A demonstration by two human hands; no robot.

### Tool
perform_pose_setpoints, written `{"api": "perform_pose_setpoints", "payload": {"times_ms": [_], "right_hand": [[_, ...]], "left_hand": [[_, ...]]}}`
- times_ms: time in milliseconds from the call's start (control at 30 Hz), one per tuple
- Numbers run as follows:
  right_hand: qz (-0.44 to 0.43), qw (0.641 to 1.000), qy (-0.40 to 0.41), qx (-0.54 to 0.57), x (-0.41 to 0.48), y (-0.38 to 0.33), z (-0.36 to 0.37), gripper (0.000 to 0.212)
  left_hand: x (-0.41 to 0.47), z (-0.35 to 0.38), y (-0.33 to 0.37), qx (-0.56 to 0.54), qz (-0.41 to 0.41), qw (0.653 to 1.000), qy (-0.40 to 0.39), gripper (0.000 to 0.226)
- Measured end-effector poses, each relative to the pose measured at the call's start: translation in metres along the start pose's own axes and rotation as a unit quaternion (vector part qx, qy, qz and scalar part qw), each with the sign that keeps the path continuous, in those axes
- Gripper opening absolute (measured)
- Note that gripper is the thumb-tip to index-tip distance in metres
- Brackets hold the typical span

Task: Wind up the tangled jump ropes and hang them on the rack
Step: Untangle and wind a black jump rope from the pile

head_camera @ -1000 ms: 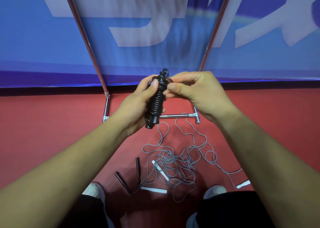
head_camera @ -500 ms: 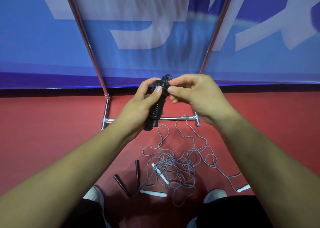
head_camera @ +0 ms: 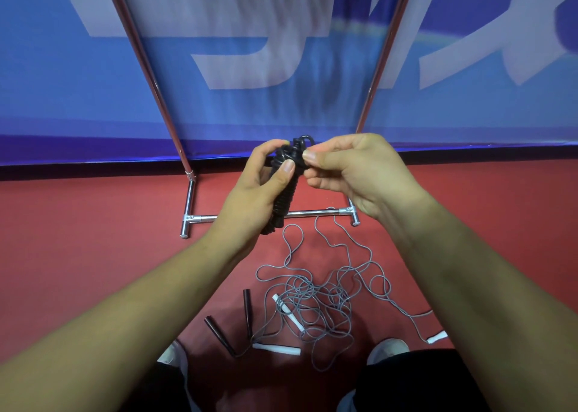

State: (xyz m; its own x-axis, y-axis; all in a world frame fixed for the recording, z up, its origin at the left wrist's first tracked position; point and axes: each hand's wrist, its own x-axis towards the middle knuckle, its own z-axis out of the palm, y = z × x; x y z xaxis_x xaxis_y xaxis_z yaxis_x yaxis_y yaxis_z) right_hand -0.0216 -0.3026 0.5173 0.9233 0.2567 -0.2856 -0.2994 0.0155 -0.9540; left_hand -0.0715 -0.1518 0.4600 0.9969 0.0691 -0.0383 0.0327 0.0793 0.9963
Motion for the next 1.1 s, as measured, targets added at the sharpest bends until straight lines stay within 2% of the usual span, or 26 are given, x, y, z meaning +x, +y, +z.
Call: {"api": "perform_pose_setpoints", "payload": {"times_ms": [367,700,900,1100], "right_hand": [[0.046,0.997,-0.001,0.056,0.000,-0.001,-0.003,0.004],[0.023,1.000,0.015,0.001,0.001,0.003,-0.004,0.001],[0.005,0.999,0.029,-0.016,0.001,0.004,0.000,0.007],[0.048,0.998,0.017,0.024,0.001,0.002,-0.003,0.005]], "left_hand": [[-0.003,0.010,-0.002,-0.041,-0.029,0.998,0.034,0.023],[0.001,0.000,0.000,0.076,0.034,0.996,0.012,0.025],[0.002,0.001,-0.001,0.068,0.037,0.997,0.010,0.024],[0.001,-0.002,-0.001,0.076,0.053,0.996,0.003,0.027]]}}
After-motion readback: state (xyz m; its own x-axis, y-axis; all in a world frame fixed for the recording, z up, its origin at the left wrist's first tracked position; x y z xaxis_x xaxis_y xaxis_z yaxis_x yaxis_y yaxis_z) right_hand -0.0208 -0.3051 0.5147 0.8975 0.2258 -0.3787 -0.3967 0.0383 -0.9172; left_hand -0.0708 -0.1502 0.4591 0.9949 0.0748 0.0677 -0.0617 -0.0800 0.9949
